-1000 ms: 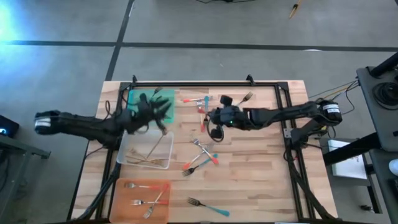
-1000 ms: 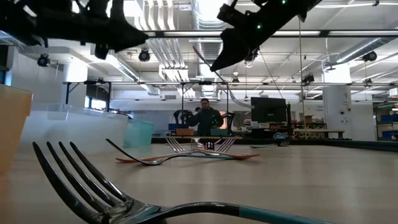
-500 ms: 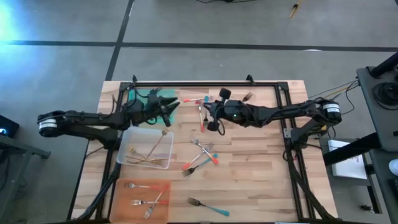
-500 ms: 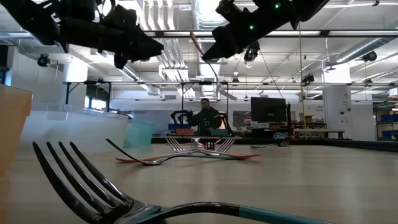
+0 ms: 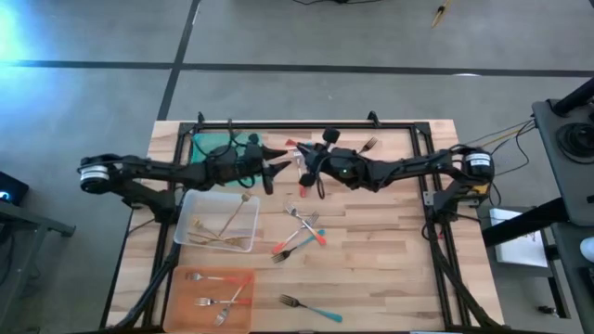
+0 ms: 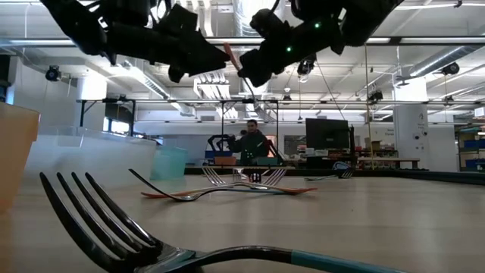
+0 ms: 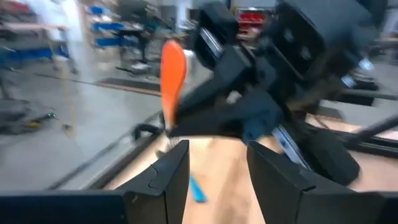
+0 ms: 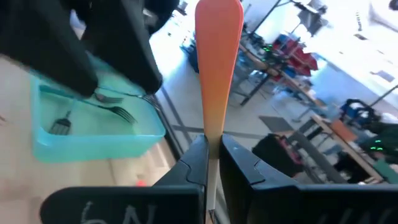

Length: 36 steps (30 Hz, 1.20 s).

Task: Sort silverware by color (type)
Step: Put the orange fork into the orange bin

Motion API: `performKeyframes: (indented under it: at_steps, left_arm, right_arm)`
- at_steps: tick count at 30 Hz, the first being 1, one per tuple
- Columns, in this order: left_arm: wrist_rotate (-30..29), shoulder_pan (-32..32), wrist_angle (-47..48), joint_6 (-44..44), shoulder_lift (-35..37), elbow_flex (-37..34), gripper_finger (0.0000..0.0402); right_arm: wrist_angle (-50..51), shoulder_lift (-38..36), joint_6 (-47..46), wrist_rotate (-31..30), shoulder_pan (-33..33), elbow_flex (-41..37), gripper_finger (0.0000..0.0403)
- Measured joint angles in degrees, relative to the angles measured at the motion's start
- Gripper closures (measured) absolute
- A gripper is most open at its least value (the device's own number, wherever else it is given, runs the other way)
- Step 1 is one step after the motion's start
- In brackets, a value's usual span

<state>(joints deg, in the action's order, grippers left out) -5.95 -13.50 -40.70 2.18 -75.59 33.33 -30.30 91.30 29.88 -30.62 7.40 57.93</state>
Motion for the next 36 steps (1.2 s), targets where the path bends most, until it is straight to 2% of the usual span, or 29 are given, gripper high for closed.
performKeyframes:
  at_steps: [4,7,23,28,34,36]
  left_arm:
    - [-6.94,0.23,-5.83,-2.24,-1.0,-1.57,0.0258]
    - [-9.33,0.23,-8.21,-3.33,-1.0,-2.48,0.0257]
    - [-9.53,0.35,-11.4,-4.27,-3.49,0.31,0.0262]
    - [-9.53,0.34,-11.13,-4.64,-4.51,1.97,0.0298]
    - [-9.93,0.27,-9.06,-4.38,-4.96,2.87,0.039]
    - [-9.93,0.27,-8.17,-3.49,-4.67,2.74,0.0394]
  right_arm:
    - [-1.79,1.79,1.58,-0.9,0.0,0.04,0.039]
    - [-1.74,2.71,1.69,-0.86,0.0,0.48,0.039]
    - [-2.13,3.68,2.23,-0.36,-0.02,3.58,0.039]
    - [-1.8,3.68,2.09,-0.38,-0.19,3.58,0.039]
    - [-1.51,3.68,1.91,-0.64,-0.57,3.58,0.039]
    - [-1.27,3.68,0.98,-0.4,-0.55,3.58,0.039]
